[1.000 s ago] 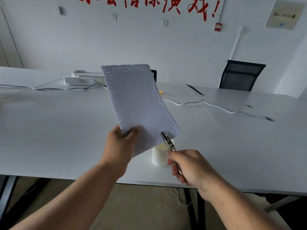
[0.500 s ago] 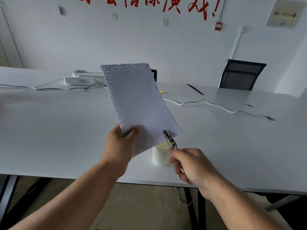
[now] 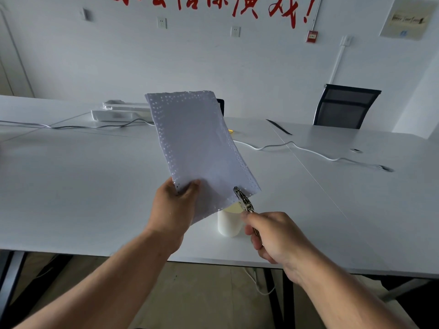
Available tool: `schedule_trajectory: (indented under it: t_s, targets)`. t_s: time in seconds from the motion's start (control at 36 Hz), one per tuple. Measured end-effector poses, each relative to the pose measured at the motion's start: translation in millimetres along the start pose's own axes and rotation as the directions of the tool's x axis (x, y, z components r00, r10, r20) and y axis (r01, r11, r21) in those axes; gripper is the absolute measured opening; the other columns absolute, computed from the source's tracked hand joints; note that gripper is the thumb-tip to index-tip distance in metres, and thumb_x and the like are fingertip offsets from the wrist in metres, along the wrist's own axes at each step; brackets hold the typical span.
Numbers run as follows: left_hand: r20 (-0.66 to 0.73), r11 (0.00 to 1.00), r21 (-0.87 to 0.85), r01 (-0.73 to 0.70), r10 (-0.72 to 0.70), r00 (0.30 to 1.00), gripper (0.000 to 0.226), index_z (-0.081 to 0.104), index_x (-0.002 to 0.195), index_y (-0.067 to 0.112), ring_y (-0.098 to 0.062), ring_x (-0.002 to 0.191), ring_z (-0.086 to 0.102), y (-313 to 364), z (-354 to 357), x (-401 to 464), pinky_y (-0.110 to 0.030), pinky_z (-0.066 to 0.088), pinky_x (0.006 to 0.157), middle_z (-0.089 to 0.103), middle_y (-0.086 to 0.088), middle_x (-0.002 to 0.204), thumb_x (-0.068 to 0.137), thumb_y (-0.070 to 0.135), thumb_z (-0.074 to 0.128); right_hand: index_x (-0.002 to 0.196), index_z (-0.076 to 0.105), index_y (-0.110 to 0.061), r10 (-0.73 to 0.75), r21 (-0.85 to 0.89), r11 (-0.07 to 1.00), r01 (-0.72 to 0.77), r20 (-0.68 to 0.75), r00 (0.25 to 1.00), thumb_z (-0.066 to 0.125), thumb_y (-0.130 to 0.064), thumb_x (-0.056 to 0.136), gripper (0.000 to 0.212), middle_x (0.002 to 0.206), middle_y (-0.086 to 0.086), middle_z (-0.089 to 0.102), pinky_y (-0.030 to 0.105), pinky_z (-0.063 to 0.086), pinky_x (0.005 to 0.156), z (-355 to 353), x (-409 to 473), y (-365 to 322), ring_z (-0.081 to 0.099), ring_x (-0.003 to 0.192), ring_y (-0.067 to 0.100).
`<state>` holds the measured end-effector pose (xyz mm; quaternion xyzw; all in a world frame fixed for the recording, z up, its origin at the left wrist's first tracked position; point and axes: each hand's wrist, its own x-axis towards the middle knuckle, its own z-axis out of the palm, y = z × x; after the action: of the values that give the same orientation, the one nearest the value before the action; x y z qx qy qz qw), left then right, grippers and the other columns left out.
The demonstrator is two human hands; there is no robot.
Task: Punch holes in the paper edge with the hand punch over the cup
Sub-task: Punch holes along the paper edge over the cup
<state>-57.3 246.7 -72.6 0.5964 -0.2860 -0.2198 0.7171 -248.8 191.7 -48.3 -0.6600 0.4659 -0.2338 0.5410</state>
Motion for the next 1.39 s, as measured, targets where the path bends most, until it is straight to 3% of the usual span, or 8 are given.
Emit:
schedule_trajectory:
  t_s: [0.53, 0.72, 0.81, 0.89, 0.97, 1.06, 1.28, 1.39]
  targets:
    - [-0.042, 1.0, -0.004, 0.021, -0.021, 0.999, 0.012, 0.076, 0.098, 0.022, -0.016, 0.089, 0.072, 4.1, -2.9, 3.3, -0.031, 0.056, 0.082, 0.079, 0.01, 0.091, 0.096, 0.018, 0.065, 0.099, 0.072, -0.003, 0.051, -0.04, 0.998, -0.049, 0.051, 0.997, 0.058, -0.047, 0.09, 0.047, 0.068, 0.006, 0.064, 0.027, 0.03, 0.045, -11.7, -3.0, -6.0, 0.051, 0.057, 0.019]
    - [-0.035, 0.988, -0.056, 0.141, -0.144, 0.989, 0.028, 0.08, 0.101, 0.017, -0.034, 0.101, 0.079, 18.5, -21.6, 12.8, -0.054, 0.06, 0.099, 0.085, -0.004, 0.102, 0.079, 0.017, 0.061, 0.096, 0.073, -0.006, 0.002, -0.109, 0.994, 0.001, 0.026, 1.0, 0.055, -0.04, 0.09, 0.039, 0.072, 0.007, 0.066, 0.031, 0.034, 0.049, -25.4, -2.8, -8.2, 0.055, 0.058, 0.019]
    - [-0.059, 0.99, -0.014, 0.14, -0.141, 0.988, 0.026, 0.079, 0.101, 0.012, -0.032, 0.097, 0.08, 20.3, -33.6, 22.8, -0.049, 0.06, 0.1, 0.085, -0.007, 0.101, 0.085, 0.007, 0.059, 0.085, 0.066, -0.002, -0.099, -0.308, 0.948, 0.082, -0.04, 0.994, 0.057, -0.045, 0.089, 0.045, 0.063, 0.001, 0.058, 0.031, 0.036, 0.057, -27.1, -2.9, -6.8, 0.051, 0.057, 0.017]
    - [-0.045, 0.993, 0.05, 0.106, -0.104, 0.994, 0.025, 0.075, 0.095, 0.006, -0.016, 0.063, 0.075, 22.3, -47.2, 33.2, -0.033, 0.063, 0.075, 0.078, -0.002, 0.075, 0.088, -0.007, 0.055, 0.077, 0.056, -0.012, -0.249, -0.535, 0.826, 0.177, -0.064, 0.966, 0.052, -0.055, 0.086, 0.044, 0.055, -0.005, 0.053, 0.034, 0.039, 0.056, -25.4, -4.4, -3.9, 0.049, 0.056, 0.018]
    - [-0.069, 0.989, 0.097, 0.113, -0.107, 0.992, 0.028, 0.071, 0.11, 0.0, -0.019, 0.07, 0.072, 22.8, -64.6, 47.9, -0.026, 0.062, 0.061, 0.074, -0.01, 0.091, 0.089, -0.009, 0.054, 0.09, 0.059, -0.026, -0.317, -0.661, 0.723, 0.201, -0.059, 0.946, 0.049, -0.06, 0.086, 0.036, 0.073, -0.005, 0.065, 0.035, 0.048, 0.065, -22.7, -5.7, -0.8, 0.062, 0.073, 0.017]
    - [-0.141, 0.986, 0.09, 0.14, -0.126, 0.982, 0.035, 0.064, 0.123, 0.001, -0.024, 0.084, 0.07, 22.9, -82.3, 62.1, -0.028, 0.061, 0.061, 0.071, -0.013, 0.105, 0.092, -0.009, 0.05, 0.097, 0.059, -0.03, -0.398, -0.696, 0.68, 0.233, -0.083, 0.913, 0.048, -0.062, 0.087, 0.035, 0.083, -0.008, 0.065, 0.032, 0.046, 0.067, -19.9, -6.4, -0.1, 0.061, 0.08, 0.015]
    - [-0.256, 0.916, 0.338, 0.217, -0.132, 0.958, 0.033, 0.063, 0.126, 0.004, -0.022, 0.075, 0.062, 9.1, -115.7, 86.0, -0.033, 0.052, 0.061, 0.066, -0.018, 0.109, 0.095, -0.005, 0.057, 0.097, 0.06, -0.032, -0.426, -0.754, 0.616, 0.227, -0.076, 0.901, 0.047, -0.064, 0.085, 0.037, 0.089, -0.013, 0.066, 0.028, 0.044, 0.066, -19.2, -5.0, -2.5, 0.061, 0.083, 0.012]
    - [-0.262, 0.791, 0.556, 0.255, -0.124, 0.957, 0.028, 0.071, 0.113, 0.003, -0.031, 0.07, 0.063, -8.1, -131.8, 93.7, -0.037, 0.056, 0.067, 0.069, -0.016, 0.088, 0.088, -0.003, 0.062, 0.103, 0.061, -0.033, -0.423, -0.773, 0.595, 0.218, -0.071, 0.903, 0.047, -0.064, 0.086, 0.038, 0.094, -0.014, 0.065, 0.029, 0.044, 0.07, -19.1, -5.2, -5.1, 0.057, 0.082, 0.011]
